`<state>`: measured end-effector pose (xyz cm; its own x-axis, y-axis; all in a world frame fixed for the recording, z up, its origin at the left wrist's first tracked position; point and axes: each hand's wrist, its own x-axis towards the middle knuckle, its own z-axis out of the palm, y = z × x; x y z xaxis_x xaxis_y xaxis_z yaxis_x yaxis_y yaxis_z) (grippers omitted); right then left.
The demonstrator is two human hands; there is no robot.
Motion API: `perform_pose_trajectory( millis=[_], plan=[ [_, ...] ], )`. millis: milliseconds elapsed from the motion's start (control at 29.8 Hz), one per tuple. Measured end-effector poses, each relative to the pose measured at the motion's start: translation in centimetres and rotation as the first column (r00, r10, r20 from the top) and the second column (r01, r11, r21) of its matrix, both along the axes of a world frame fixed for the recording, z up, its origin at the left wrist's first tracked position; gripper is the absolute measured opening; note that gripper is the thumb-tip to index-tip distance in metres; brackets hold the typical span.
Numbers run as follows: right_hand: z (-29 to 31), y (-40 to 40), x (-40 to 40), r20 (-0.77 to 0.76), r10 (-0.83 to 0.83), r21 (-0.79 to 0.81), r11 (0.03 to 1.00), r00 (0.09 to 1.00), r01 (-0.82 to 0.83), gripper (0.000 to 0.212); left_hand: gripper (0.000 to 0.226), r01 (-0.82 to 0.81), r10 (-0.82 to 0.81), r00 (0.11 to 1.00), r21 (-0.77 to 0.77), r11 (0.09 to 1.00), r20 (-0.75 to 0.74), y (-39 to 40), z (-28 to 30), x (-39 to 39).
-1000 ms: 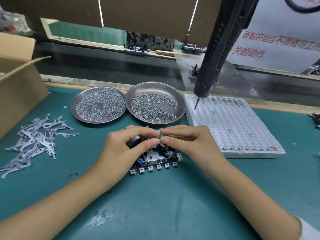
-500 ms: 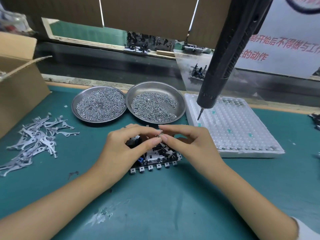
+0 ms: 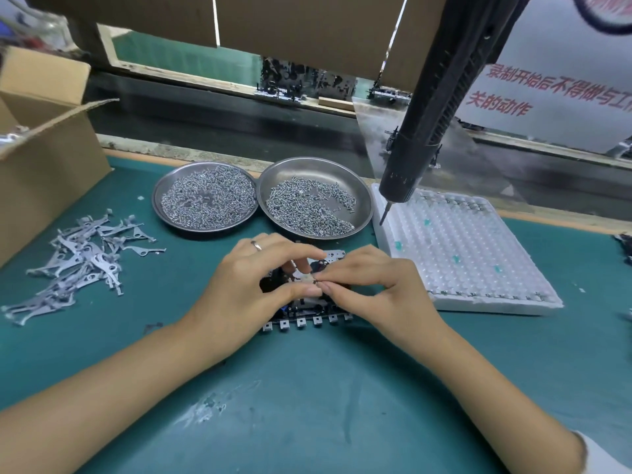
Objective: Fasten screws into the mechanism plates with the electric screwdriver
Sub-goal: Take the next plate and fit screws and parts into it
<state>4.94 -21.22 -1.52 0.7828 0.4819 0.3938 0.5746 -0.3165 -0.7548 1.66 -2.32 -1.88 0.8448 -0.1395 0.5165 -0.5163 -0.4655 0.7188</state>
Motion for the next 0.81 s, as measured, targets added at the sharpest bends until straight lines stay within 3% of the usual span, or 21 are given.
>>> perform_pose_trajectory(
  millis=[101,268,537,671,805],
  plan=[
    [-0.4,0.2,-0.1,0.130,0.000,-0.042,0.999,0.991,0.005,0.014,0.029,0.015,-0.017,0.999,-0.037,0.999,-0.038,0.6,0.3,0.0],
    [-1.2,0.6,-0.1,0.363,0.060,-0.156,0.988,0.930,-0.003,0.010,0.014,-0.083,0.048,0.990,-0.284,0.955,-0.129,0.9,0.4,-0.1],
    [-1.5,0.7,-0.2,0.428,0.092,-0.203,0.979,0.899,-0.004,0.010,0.016,-0.161,0.110,0.977,-0.293,0.943,-0.182,0.2,-0.1,-0.5],
    [-1.3,0.8,-0.5,0.400,0.104,-0.226,0.974,0.911,-0.012,0.011,0.010,-0.149,0.133,0.985,-0.160,0.976,-0.108,0.1,0.1,-1.0],
    [-0.9,0.7,-0.6,0.237,0.102,-0.174,0.983,0.966,-0.061,0.015,0.031,-0.108,0.113,0.993,0.178,0.978,-0.019,0.0,0.2,-1.6]
  ],
)
